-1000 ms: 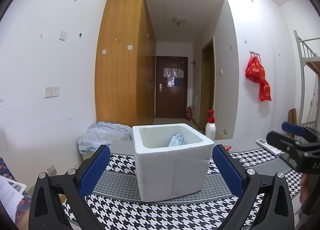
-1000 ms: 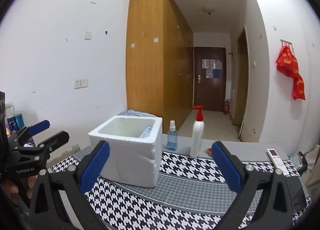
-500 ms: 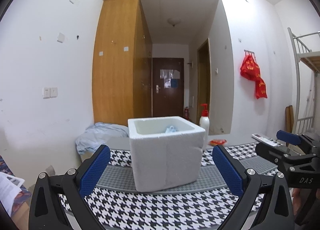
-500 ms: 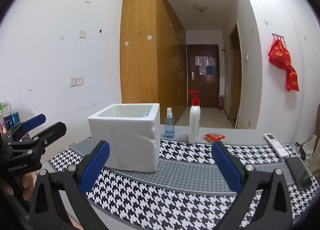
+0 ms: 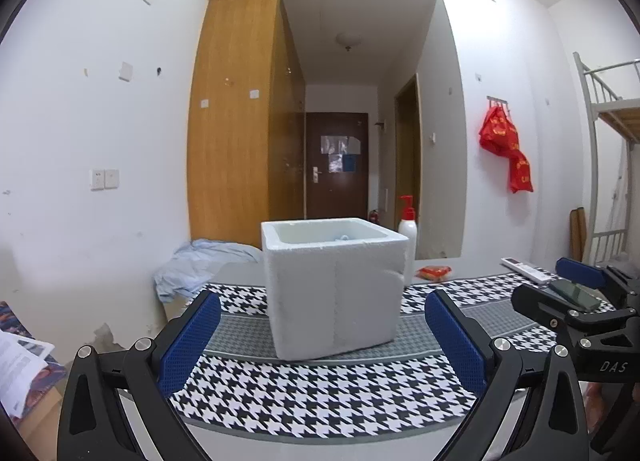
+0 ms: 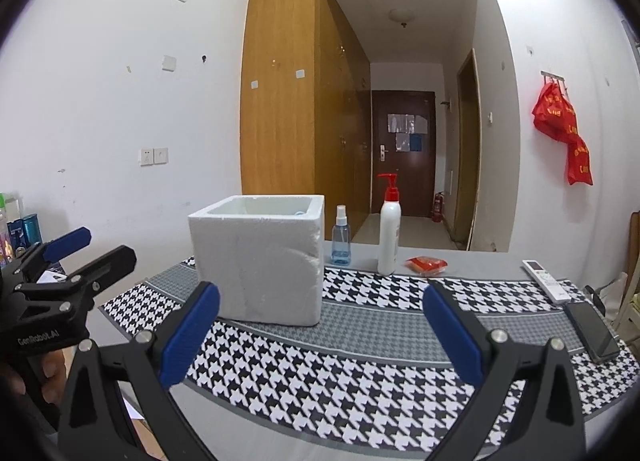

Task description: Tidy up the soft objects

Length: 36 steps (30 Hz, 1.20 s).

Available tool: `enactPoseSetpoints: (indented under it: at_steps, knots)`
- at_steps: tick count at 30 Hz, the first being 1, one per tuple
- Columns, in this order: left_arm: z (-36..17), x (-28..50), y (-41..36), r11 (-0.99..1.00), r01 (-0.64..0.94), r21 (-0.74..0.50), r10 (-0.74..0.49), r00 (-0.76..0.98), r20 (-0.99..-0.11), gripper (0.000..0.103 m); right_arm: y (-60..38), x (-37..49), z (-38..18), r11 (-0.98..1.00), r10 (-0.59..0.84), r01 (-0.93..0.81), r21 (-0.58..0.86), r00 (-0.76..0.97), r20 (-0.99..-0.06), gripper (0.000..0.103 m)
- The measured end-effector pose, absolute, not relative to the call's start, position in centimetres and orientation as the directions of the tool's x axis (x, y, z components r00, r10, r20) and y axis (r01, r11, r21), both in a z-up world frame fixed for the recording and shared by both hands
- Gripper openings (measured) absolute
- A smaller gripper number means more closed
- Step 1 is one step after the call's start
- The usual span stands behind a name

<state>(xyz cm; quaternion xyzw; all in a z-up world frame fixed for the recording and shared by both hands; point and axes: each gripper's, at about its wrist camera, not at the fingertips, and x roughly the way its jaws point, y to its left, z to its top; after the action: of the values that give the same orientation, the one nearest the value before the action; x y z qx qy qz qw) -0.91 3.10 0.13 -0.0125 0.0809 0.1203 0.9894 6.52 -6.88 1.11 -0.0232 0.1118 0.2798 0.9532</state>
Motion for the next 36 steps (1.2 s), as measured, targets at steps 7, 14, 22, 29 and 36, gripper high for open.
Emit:
enactPoseSetpoints:
  at_steps: [7,14,22,29,36]
  knots:
    - [0.1,-1.8,2.8,0.969,-0.246,-0.001,0.243,0.957,-0.159,0.102,-7.7,6.0,1.0,0.853,0.515,-0.520,0.042,0.826,-0.228,0.103]
    - [0.2,-2.3,2.4,0.971,-0.237,0.009,0.236,0.960,-0.153,0.102,-7.9,5.2,0.9,0.854,0.511,-0.519,0.031,0.828,-0.229,0.103]
    - [0.3,-2.3,2.5,0.974,-0.224,0.019,0.224,0.961,-0.160,0.102,-7.9,4.7,1.0,0.851,0.516,-0.524,0.023,0.828,-0.220,0.103]
    - [0.1,-2.3,2.3,0.976,-0.218,0.021,0.219,0.962,-0.165,0.102,-7.9,4.8,1.0,0.853,0.513,-0.521,0.025,0.828,-0.226,0.103]
    - [0.1,-2.2,2.3,0.976,-0.218,0.022,0.219,0.961,-0.169,0.102,-7.8,4.8,0.8,0.853,0.512,-0.522,0.021,0.827,-0.233,0.103]
